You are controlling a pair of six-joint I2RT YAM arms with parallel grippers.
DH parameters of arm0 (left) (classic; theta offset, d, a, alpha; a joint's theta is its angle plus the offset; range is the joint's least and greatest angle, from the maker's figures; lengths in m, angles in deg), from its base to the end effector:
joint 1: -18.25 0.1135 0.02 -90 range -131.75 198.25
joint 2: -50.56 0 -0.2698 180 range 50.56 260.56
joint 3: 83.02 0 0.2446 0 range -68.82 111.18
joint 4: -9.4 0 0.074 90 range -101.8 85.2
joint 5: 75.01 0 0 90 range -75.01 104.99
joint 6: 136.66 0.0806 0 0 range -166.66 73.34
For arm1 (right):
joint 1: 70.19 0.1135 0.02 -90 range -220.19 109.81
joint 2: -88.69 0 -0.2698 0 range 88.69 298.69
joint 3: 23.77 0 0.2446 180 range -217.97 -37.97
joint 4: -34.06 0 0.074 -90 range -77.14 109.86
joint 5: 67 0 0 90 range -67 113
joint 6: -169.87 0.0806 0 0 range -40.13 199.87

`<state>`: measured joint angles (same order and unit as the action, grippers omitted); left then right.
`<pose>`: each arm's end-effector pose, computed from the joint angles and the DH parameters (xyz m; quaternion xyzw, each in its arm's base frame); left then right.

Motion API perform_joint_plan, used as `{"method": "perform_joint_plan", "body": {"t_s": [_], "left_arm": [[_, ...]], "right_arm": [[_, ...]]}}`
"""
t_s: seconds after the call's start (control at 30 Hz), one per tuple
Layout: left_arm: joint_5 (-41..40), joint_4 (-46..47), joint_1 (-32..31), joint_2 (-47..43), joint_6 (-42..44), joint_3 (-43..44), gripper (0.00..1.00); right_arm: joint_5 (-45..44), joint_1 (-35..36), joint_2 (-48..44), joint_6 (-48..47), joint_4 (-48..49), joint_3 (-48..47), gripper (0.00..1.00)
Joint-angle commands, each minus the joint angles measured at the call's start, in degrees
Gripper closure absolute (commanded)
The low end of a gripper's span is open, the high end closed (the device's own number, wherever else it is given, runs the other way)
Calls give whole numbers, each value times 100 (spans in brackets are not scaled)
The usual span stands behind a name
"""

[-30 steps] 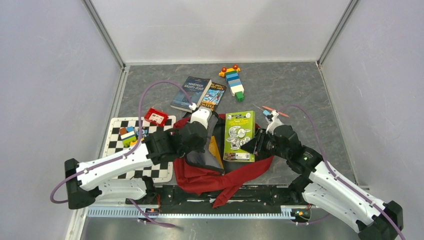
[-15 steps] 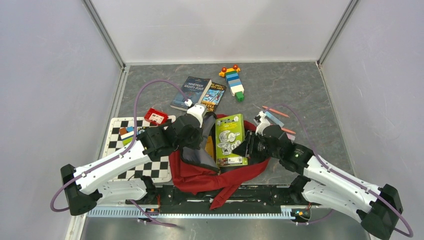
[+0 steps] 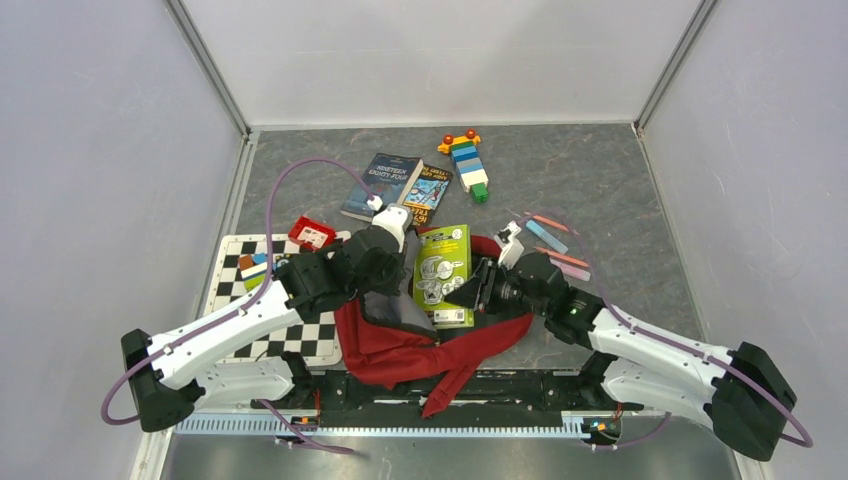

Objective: Pack the student bag
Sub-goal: Place the book in the student bag.

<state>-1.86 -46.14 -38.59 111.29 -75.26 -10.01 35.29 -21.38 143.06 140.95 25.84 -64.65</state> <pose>0.1493 -0.1858 0.2973 0.1652 0.8948 -0.1674 0.3795 0.1469 0.1939 0.2192 0.0282 0.8246 0.5077 0.2480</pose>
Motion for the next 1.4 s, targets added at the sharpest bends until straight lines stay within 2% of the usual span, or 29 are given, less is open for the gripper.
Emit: {"method": "perform_joint_plan", "body": {"t_s": [0.0, 0.1, 0.23, 0.5, 0.73, 0.9, 1.03, 1.13, 1.2, 1.37], "left_arm": [[-371, 798, 72, -77, -110, 295, 98], [-588, 914, 120, -92, -224, 341, 98], [-463, 1118, 238, -141, -271, 251, 98], [-418, 1050, 361, -263, -369, 52, 98], [-966, 867, 534, -400, -626, 17, 98], [-848, 959, 630, -444, -670, -26, 98], [-538, 1098, 639, -511, -658, -160, 98], [-354, 1154, 639, -585, -732, -276, 98], [-280, 1201, 639, -627, -785, -336, 98], [-141, 1336, 640, -655, -851, -379, 98]], "right_arm": [[626, 193, 169, 197, 700, 115, 100], [682, 220, 108, 292, 587, 425, 100], [825, 218, 104, 403, 818, 645, 100], [1423, 345, 651, -59, 1131, 32, 100], [1436, 392, 426, -434, 236, -123, 100], [1521, 393, 270, -440, 142, 64, 100], [1472, 392, 389, -250, 656, 182, 100], [1160, 392, 637, 7, 1454, 133, 100], [822, 446, 924, 30, 2113, 9, 100], [608, 673, 2078, -113, 2846, -278, 100]]}}
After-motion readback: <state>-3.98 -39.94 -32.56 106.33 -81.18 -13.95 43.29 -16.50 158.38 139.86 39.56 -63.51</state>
